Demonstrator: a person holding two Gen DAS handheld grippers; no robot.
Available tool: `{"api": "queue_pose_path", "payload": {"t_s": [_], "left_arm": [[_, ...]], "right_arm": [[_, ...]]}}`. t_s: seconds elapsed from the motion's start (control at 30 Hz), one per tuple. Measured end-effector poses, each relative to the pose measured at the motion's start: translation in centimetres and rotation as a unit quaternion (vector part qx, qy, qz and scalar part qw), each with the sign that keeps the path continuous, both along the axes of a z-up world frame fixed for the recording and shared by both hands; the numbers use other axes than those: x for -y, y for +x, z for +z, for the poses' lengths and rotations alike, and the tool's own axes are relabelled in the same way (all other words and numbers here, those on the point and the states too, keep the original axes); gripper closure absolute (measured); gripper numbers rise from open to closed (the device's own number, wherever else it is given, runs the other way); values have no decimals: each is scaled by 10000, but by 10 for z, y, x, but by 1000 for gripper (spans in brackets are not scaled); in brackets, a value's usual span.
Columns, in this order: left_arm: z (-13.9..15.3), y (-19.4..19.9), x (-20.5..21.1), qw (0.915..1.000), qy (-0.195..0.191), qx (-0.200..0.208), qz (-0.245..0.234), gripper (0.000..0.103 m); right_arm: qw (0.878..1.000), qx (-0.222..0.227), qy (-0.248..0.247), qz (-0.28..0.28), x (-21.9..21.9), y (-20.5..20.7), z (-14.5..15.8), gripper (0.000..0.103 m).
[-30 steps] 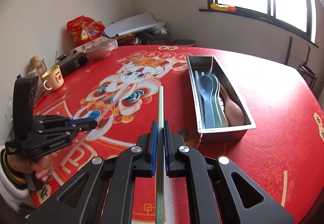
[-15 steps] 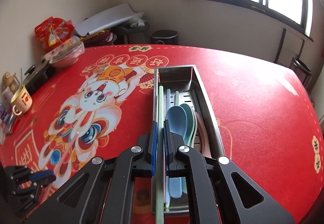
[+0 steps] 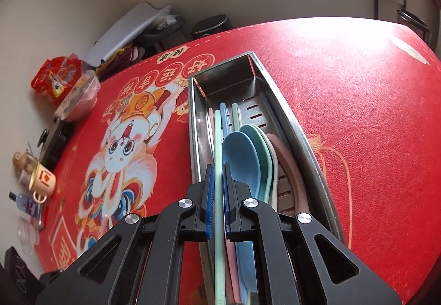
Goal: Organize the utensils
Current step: 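Carry the green chopstick into the steel tray and open the right gripper, then carry the pink chopstick into the steel tray and open the left gripper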
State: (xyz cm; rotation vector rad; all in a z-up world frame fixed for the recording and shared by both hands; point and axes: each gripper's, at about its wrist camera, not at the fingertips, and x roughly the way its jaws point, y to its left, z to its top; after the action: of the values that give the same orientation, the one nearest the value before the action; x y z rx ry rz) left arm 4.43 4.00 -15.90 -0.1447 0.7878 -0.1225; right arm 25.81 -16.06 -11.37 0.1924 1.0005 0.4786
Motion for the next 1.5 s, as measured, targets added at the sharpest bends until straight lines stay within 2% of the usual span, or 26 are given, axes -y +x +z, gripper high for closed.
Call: {"api": "queue_pose_path", "payload": {"t_s": [0.3,0.37,0.53,0.57,0.6,0.63,0.67,0.8,1.03,1.1,1.27,1.5], "left_arm": [[-1,1,0,10000,-11,8,25,98],[0,0,-1,10000,-21,22,51,98],[0,-1,-3,9999,-43,17,98,98],[0,-1,-3,9999,-30,13,102,97],[0,-1,-3,9999,-13,9,109,98],[0,-1,-3,9999,6,5,117,98],[0,-1,-2,9999,27,0,130,98],[0,0,-3,9997,10,-23,222,98],[2,5,-3,9992,108,-105,375,98],[6,8,-2,9990,117,-101,415,98],[24,19,5,9989,-43,-100,466,98],[48,54,46,9990,-241,-171,345,98]], "right_arm": [[9999,-109,10,5,3,-1,-1,95],[10000,-5,-10,-9,6,-6,4,95],[9979,449,-466,-24,12,-34,16,94],[9971,527,-550,-29,14,-41,18,91],[9963,610,-608,-34,17,-48,19,77],[9952,728,-649,-57,19,-56,20,52],[9939,874,-672,-92,22,-64,22,45],[9901,1134,-821,63,29,-88,24,44],[9873,1336,-819,266,45,-104,28,26],[9871,1359,-803,266,49,-103,28,16],[9857,1505,-742,161,57,-99,29,16],[9876,1559,-103,-126,78,-83,29,16]]}}
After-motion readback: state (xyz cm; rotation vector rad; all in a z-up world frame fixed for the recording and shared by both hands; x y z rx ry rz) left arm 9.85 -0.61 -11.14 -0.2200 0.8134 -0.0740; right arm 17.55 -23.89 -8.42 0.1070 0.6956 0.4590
